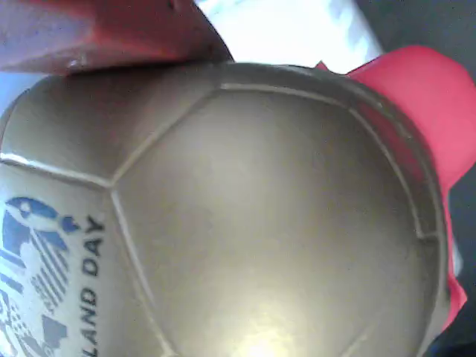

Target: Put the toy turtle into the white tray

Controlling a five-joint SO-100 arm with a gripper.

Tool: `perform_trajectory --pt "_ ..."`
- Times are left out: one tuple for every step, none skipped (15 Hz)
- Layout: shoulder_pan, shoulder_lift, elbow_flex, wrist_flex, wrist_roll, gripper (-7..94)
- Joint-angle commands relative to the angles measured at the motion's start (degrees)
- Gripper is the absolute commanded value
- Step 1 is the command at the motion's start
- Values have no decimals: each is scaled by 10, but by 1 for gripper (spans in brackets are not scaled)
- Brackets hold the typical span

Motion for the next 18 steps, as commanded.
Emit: perform_trajectory --pt "32 -60 -125 -5 -2 0" --pt "39 -102 -153 -11 0 0" --pt "46 -139 -174 -22 3 0" --pt "51 -169 -178 -44 4 0" --pt "56 -207 -195 -54 4 0" --pt "61 -247 -229 -54 5 0" --pt "64 -279 -262 -52 5 0" --pt "66 -304 -287 -49 3 0" --pt "68 -325 -305 -50 -1 0" --pt "69 -343 -316 -54 -7 0" --pt "72 -355 -322 -62 -8 1" --pt "74 -361 -317 -73 -8 1" --pt "75 -364 -311 -76 -11 4" --pt "75 -368 -309 -77 -16 12" --pt "77 -370 -308 -77 -20 23" --pt "80 -371 -305 -77 -22 33" --pt "82 -371 -296 -76 -25 43" --pt "83 -371 -290 -75 -26 51"
